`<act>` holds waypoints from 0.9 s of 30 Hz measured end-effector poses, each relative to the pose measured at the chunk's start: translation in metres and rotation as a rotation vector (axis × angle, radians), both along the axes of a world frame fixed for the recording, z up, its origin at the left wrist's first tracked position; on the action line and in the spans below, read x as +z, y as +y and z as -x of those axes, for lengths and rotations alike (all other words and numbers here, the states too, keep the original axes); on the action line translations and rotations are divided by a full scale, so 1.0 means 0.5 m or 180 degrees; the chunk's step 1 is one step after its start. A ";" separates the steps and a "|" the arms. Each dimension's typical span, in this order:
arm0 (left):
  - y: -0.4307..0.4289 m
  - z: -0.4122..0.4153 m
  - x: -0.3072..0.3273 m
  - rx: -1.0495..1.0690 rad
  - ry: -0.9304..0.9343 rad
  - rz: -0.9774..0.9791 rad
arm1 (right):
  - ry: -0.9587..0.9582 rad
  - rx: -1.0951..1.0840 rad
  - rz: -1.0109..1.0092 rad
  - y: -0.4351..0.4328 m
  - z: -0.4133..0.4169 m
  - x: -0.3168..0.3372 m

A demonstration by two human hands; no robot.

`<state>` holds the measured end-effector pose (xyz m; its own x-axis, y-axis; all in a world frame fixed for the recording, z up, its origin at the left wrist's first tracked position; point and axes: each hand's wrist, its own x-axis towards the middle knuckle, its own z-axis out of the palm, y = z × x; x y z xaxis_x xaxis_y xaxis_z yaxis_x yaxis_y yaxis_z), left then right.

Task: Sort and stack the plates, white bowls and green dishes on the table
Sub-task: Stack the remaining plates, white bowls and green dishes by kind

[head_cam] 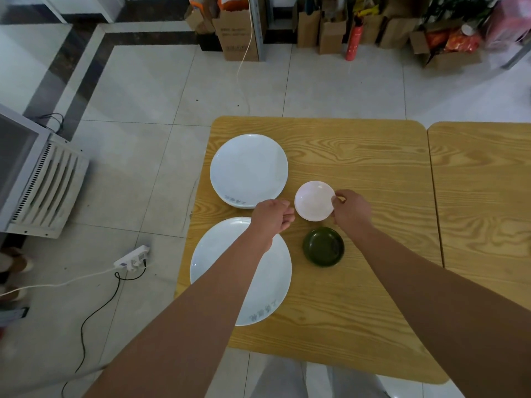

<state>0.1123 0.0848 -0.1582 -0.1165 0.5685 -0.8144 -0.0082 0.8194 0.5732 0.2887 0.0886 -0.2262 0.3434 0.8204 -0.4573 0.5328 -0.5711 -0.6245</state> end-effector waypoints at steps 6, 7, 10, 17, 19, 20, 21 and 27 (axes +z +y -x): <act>0.000 0.005 -0.008 -0.0011 0.0028 0.0004 | -0.0149 0.0139 0.0060 -0.003 0.004 -0.001; 0.001 0.004 -0.008 -0.0021 0.0038 0.0001 | -0.0156 0.0126 0.0058 -0.004 0.005 0.000; 0.001 0.000 -0.004 -0.0051 0.0092 -0.0018 | -0.0122 0.0098 0.0075 -0.003 0.006 0.001; 0.005 -0.056 0.019 -0.0189 -0.0091 -0.0122 | 0.0075 -0.0226 0.0070 -0.032 -0.052 0.037; 0.002 -0.111 0.034 -0.0347 -0.0222 -0.0169 | 0.0059 -0.0383 0.0067 -0.053 -0.105 0.053; -0.002 -0.143 0.039 -0.0371 -0.0282 -0.0190 | 0.0040 -0.0476 0.0071 -0.066 -0.138 0.062; -0.006 -0.179 0.043 -0.0430 -0.0280 -0.0211 | 0.0030 -0.0577 0.0083 -0.082 -0.174 0.071; -0.049 -0.417 0.063 -0.1046 -0.0192 -0.0076 | -0.0016 -0.1262 0.0078 -0.202 -0.407 0.115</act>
